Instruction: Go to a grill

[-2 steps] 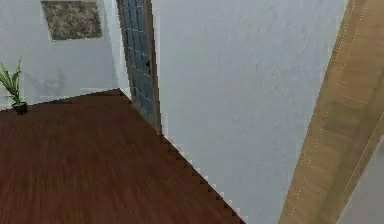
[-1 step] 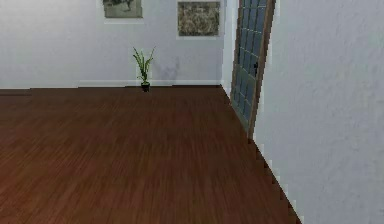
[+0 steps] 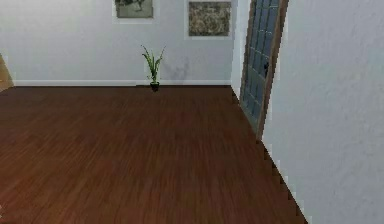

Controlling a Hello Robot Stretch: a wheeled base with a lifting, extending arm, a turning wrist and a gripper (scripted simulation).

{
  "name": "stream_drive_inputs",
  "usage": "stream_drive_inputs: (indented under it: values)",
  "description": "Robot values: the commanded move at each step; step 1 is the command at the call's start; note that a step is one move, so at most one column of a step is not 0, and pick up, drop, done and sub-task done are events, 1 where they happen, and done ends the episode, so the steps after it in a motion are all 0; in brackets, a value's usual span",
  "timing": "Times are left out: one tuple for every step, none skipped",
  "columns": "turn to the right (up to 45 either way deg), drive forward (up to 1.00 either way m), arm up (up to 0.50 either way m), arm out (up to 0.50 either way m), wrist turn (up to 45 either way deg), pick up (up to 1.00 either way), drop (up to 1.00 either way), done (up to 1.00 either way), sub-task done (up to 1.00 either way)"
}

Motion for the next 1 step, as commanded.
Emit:
stream_drive_inputs:
  values:
    - [0.0, 0.15, 0.00, 0.00, 0.0, 0.00, 0.00, 0.00, 0.00]
